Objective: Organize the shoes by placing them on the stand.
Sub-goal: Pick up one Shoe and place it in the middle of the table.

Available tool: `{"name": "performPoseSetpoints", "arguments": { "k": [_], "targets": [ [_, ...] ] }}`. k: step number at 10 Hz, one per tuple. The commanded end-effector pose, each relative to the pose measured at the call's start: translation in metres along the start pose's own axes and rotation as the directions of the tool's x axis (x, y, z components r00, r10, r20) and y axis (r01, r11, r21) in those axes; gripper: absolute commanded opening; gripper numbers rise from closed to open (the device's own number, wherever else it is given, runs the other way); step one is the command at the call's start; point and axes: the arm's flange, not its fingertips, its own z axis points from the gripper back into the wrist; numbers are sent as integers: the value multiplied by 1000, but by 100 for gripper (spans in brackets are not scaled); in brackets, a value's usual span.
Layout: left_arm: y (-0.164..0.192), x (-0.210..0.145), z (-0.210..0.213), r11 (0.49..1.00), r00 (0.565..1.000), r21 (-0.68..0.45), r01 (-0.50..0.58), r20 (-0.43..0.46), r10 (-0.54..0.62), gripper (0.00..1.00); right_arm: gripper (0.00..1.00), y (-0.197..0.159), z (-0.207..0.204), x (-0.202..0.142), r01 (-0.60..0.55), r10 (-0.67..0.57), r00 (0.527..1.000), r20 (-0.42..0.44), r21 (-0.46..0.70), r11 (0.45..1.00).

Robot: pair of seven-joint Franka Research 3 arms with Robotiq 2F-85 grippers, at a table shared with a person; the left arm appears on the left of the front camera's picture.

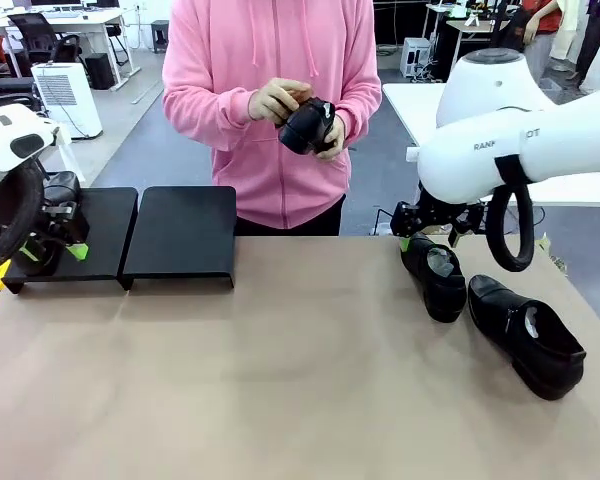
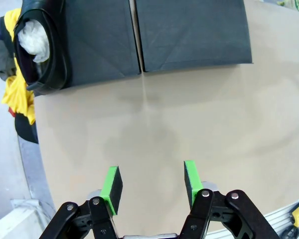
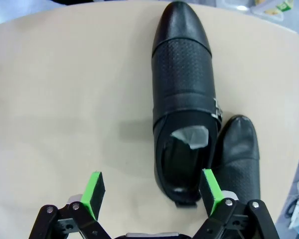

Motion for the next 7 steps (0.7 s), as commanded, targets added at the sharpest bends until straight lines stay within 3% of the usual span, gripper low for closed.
{"name": "performPoseSetpoints", "arguments": {
  "k": [1, 7],
  "targets": [
    [3, -1, 1, 1000, 1000, -17, 8, 0, -8, 66, 100, -2, -8, 19, 31, -30, 998, -59, 24, 999],
    [3, -1, 1, 1000, 1000, -17, 8, 0, -8, 66, 100, 9, -47, 27, 34, -25, 986, -166, 51, 998]
  ]
}}
